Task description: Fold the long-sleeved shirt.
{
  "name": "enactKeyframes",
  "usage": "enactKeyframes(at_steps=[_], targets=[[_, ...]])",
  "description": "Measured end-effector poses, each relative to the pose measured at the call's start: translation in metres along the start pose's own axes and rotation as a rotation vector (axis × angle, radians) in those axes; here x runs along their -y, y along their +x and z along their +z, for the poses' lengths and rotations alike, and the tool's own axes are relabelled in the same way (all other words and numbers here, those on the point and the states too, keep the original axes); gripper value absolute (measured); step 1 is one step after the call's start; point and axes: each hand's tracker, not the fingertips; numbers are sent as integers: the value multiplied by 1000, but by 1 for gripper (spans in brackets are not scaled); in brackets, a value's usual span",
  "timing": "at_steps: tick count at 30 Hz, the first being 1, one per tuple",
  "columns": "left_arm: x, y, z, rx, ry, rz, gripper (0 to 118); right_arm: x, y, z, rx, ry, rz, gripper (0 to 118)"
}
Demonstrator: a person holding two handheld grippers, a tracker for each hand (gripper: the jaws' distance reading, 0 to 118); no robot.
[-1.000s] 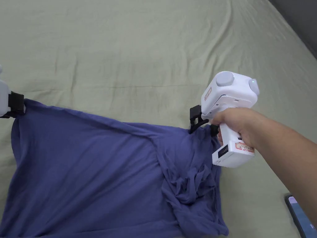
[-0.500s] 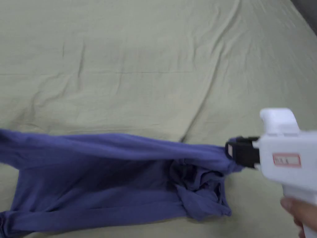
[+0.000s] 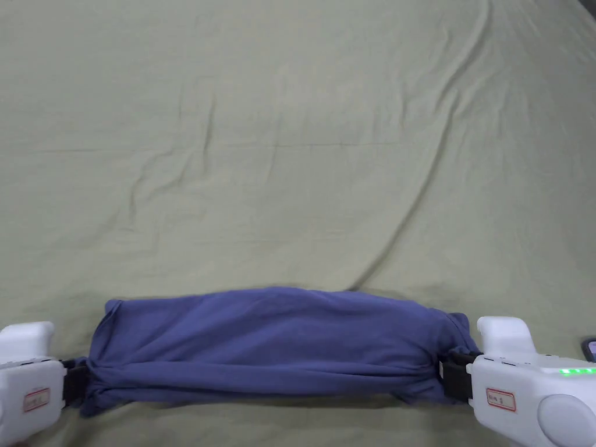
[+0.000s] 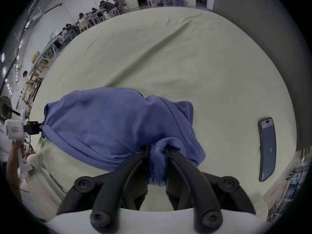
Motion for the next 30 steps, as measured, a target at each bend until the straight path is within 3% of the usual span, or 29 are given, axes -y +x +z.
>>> enactKeyframes(at_steps=[1, 2, 3, 4, 5, 6, 7, 8, 10, 13, 14, 15, 16, 17, 19, 23, 24, 25, 26, 27, 28, 29, 30], targets=[[1, 3, 1, -10, 2, -6, 1, 0, 1, -2, -4, 8, -6, 25], [2, 5, 3, -20, 6, -19, 3, 0, 3, -4, -10, 15, -10, 40], [1, 5, 7, -20, 5, -16, 16, 0, 5, -1, -15, 17, -14, 66], [0, 2, 16, -13, 4, 21, 58, -3, 7, 5, -1, 9, -19, 95], [0, 0, 32, -3, 19, 83, 118, -7, 9, 14, 57, -18, -21, 118], [1, -2, 49, 9, 66, 140, 118, -9, 13, 33, 80, -27, -23, 118], [3, -3, 61, 56, 100, 157, 118, -8, 16, 52, 43, 15, -39, 118], [3, -5, 87, 182, 259, 225, 118, -8, 19, 76, -22, 97, -53, 118], [10, 2, 106, 138, 212, 189, 118, -8, 18, 101, -54, 166, -64, 118], [30, 19, 88, 223, 84, 127, 118, 2, 9, 112, -72, 157, -76, 118], [37, 27, 80, 225, 48, 100, 102, 6, 5, 108, -120, 133, -61, 107], [44, 33, 74, 210, 52, 85, 53, 11, -5, 103, -156, 130, -50, 73], [44, 34, 72, 190, 44, 75, 0, 14, -10, 95, -167, 103, -48, 17], [51, 37, 66, 184, 33, 29, 0, 18, -14, 89, -161, 52, -57, 2], [55, 27, 66, 292, 17, 99, 0, 25, -14, 77, -285, 30, -53, 2], [25, -28, 70, 503, 76, 254, 3, 26, -23, 88, -427, 68, 9, 2], [14, -41, 68, 587, 95, 287, 28, 26, -25, 90, -460, 72, 34, 2], [7, -59, 60, 642, 93, 312, 77, 25, -27, 92, -490, 76, 59, 2], [1, -74, 46, 730, 79, 364, 118, 26, -28, 93, -521, 81, 85, 2], [-2, -84, 28, 803, -7, 399, 118, 29, -37, 93, -559, 81, 106, 2], [10, -109, 17, 762, 4, 419, 118, 31, -39, 92, -605, 76, 114, 2], [6, -109, 4, 842, -24, 436, 118, 32, -40, 91, -663, 69, 109, 2], [9, -112, -10, 826, -64, 436, 118, 32, -40, 89, -725, 58, 95, 2]])
